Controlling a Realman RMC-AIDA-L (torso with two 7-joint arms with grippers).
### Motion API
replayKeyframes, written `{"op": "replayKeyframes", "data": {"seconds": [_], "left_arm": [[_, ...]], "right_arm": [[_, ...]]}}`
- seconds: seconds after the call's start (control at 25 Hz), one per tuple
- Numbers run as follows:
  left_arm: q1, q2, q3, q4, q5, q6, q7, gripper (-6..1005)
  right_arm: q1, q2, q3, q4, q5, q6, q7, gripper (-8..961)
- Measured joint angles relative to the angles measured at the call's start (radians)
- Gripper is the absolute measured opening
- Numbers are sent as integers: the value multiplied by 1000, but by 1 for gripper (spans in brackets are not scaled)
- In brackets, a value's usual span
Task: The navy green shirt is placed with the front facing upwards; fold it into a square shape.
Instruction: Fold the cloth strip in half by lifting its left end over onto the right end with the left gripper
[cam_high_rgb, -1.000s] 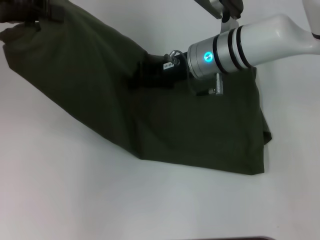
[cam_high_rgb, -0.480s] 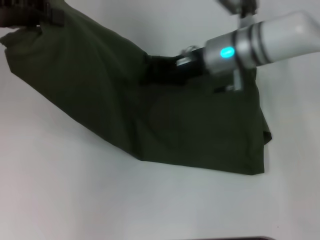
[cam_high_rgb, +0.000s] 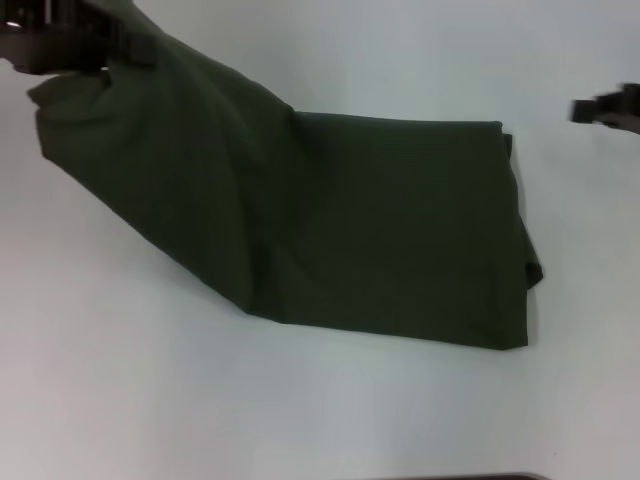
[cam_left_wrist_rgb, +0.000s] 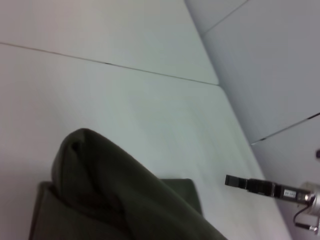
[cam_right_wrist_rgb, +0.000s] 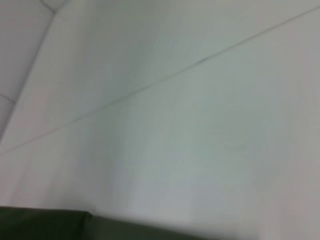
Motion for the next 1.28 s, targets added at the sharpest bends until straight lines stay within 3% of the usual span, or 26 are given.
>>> {"op": "replayKeyframes", "data": {"seconds": [0.16, 0.32, 0.4, 0.44, 0.48, 0.68, 0.76, 1.08, 1.24, 1.28], "left_arm": [[0, -12, 3, -45, -37, -1, 4, 71], [-6, -32, 7, -75, -53, -8, 6, 71], [-10, -50, 8, -76, -62, -14, 7, 71], [-19, -90, 33, -85, -83, -36, 15, 71], [-19, -90, 33, -85, -83, -36, 15, 71], [-22, -141, 101, -118, -134, -103, 27, 72], [-23, -152, 130, -139, -152, -128, 32, 72], [-34, -158, 325, -276, -287, -296, 56, 72], [-70, -163, 355, -351, -303, -325, 82, 72], [-90, -164, 400, -388, -331, -355, 93, 72]], "right_arm": [[-65, 6, 133, -13, -2, -97, -97, 6], [-89, 3, 179, -14, -4, -153, -108, 5], [-89, -1, 179, -14, -4, -164, -107, 5], [-79, -2, 175, -15, -4, -181, -107, 5], [-75, -2, 173, -14, -5, -189, -107, 6], [-61, -1, 170, -14, -21, -225, -110, 6], [-59, 1, 170, -14, -33, -228, -110, 6], [-52, 5, 175, -5, -46, -229, -111, 5], [-51, 5, 181, -5, -46, -227, -107, 10], [-46, 7, 181, -5, -46, -224, -103, 15]]}}
